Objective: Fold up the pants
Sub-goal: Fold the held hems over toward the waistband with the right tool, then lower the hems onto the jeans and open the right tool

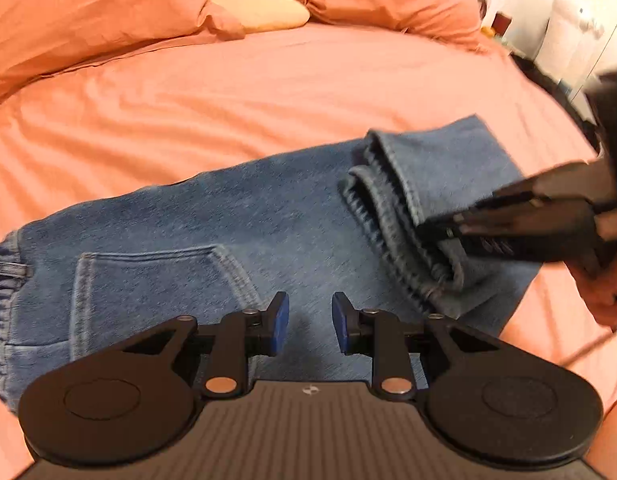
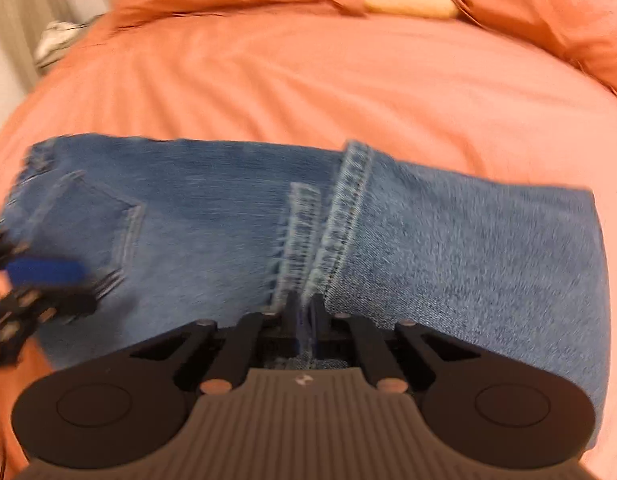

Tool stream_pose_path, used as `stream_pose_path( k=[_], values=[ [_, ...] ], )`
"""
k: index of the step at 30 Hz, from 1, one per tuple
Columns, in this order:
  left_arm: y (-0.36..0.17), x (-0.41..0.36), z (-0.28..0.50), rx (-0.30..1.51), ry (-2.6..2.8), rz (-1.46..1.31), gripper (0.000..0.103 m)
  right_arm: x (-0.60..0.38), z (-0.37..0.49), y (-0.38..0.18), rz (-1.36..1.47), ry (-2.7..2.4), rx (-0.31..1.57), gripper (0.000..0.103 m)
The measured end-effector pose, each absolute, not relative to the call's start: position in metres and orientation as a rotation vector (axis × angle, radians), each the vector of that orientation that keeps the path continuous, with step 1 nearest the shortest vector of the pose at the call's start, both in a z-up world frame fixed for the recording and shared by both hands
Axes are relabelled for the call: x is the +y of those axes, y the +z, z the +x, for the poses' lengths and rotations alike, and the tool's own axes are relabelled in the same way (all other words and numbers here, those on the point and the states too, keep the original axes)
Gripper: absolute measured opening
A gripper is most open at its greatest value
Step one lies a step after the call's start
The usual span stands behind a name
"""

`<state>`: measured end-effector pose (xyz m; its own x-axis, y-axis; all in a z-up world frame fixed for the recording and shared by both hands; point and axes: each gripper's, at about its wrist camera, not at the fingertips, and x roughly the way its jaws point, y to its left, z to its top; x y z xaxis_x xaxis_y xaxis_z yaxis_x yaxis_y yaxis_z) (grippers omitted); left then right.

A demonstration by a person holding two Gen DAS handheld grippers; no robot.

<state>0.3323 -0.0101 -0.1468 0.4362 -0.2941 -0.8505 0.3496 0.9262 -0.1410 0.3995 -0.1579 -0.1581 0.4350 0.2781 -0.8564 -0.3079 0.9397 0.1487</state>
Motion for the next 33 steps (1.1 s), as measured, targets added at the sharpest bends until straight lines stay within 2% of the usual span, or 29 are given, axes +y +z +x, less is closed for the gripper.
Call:
stream_pose_path(
  k=[4,6,7,9,14,16,17,18,21,23,25,26,29,33],
  values=[
    [-0.146,-0.019,0.341,1.032,-0.443,-0.008,0.031,-0.165,0.385,-0.14,0.011,0.443,1.06,0.0],
    [-0.148,-0.025,0.345,1.032,-0.458,-0.021,0.03,-0.165,0.385,-0.144,0.128,0.575,1.132,0.0],
    [-0.149,-0.028,0.347,1.034,-0.46,-0.025,0.03,-0.156,0.381,-0.149,0.126,0.591,1.16,0.0],
    [-0.152,-0.033,0.35,1.051,-0.447,-0.015,0.03,-0.13,0.369,-0.16,-0.089,0.518,1.122,0.0],
    [-0.151,-0.031,0.346,1.042,-0.407,0.063,0.03,-0.146,0.375,-0.162,-0.013,0.477,1.083,0.0],
    [-0.153,-0.03,0.348,1.051,-0.399,0.072,0.03,-0.156,0.381,-0.157,-0.013,0.426,1.051,0.014],
    [-0.154,-0.03,0.35,1.057,-0.394,0.07,0.031,-0.16,0.385,-0.156,-0.009,0.408,1.048,0.034],
    [-0.155,-0.031,0.352,1.061,-0.39,0.067,0.03,-0.162,0.387,-0.156,-0.009,0.391,1.052,0.043],
    [-0.157,-0.034,0.353,1.065,-0.39,0.06,0.031,-0.161,0.392,-0.168,-0.042,0.355,1.092,0.043],
    [-0.157,-0.035,0.351,1.064,-0.393,0.064,0.03,-0.162,0.39,-0.178,-0.07,0.335,1.108,0.041],
    [-0.155,-0.036,0.349,1.068,-0.393,0.07,0.03,-0.157,0.387,-0.187,-0.132,0.324,1.095,0.029],
    [-0.154,-0.036,0.348,1.068,-0.396,0.07,0.03,-0.155,0.385,-0.188,-0.126,0.346,1.092,0.008],
    [-0.148,-0.036,0.345,1.062,-0.416,0.064,0.031,-0.157,0.378,-0.173,-0.116,0.375,1.063,0.0],
    [-0.144,-0.039,0.344,1.047,-0.438,0.06,0.03,-0.174,0.365,-0.136,-0.041,0.457,1.055,0.0]
  ],
)
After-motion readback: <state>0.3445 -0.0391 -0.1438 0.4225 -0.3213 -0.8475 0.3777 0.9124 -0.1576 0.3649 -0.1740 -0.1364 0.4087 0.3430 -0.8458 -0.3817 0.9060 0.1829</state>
